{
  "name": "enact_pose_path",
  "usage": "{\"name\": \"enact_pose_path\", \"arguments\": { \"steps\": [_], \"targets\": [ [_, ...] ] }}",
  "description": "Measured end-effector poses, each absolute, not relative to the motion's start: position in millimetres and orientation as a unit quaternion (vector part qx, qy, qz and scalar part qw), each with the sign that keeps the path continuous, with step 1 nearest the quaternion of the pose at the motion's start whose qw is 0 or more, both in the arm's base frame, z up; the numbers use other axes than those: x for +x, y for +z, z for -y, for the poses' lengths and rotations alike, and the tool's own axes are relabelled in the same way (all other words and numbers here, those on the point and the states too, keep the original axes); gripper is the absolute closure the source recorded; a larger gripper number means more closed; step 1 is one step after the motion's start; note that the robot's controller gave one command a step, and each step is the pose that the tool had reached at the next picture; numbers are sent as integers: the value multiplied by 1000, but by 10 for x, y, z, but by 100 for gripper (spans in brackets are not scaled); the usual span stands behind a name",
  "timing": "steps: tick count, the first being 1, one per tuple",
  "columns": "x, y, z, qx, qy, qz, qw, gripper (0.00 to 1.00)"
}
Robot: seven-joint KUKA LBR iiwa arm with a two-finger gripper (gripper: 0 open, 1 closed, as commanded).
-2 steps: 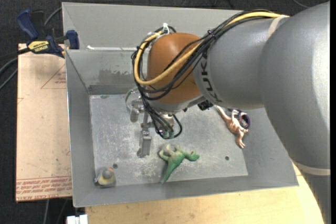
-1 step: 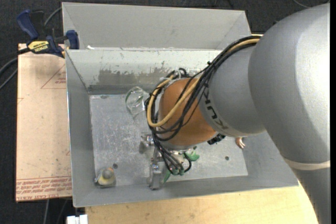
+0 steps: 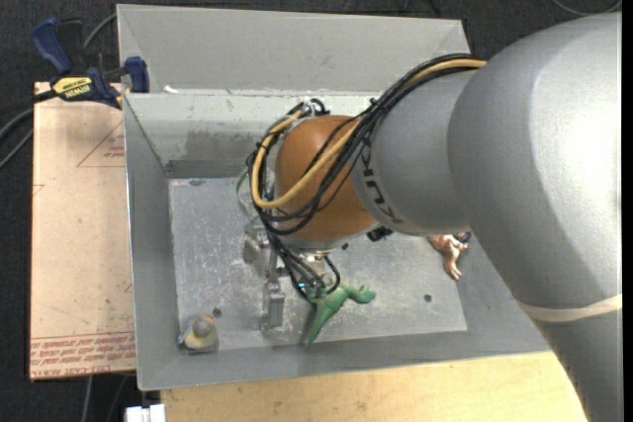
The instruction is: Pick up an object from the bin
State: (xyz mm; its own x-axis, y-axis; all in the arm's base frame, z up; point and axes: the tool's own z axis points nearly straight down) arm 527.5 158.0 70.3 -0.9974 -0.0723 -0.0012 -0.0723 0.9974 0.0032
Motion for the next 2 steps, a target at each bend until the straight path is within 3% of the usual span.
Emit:
{"name": "enact_pose_path", "arguments": {
  "steps": [1, 2],
  "targets": [
    [5274, 702, -1577, -36, 2, -999, 0, 0],
    [5074, 701, -616, -72, 1, -997, 1, 0]
  ]
}}
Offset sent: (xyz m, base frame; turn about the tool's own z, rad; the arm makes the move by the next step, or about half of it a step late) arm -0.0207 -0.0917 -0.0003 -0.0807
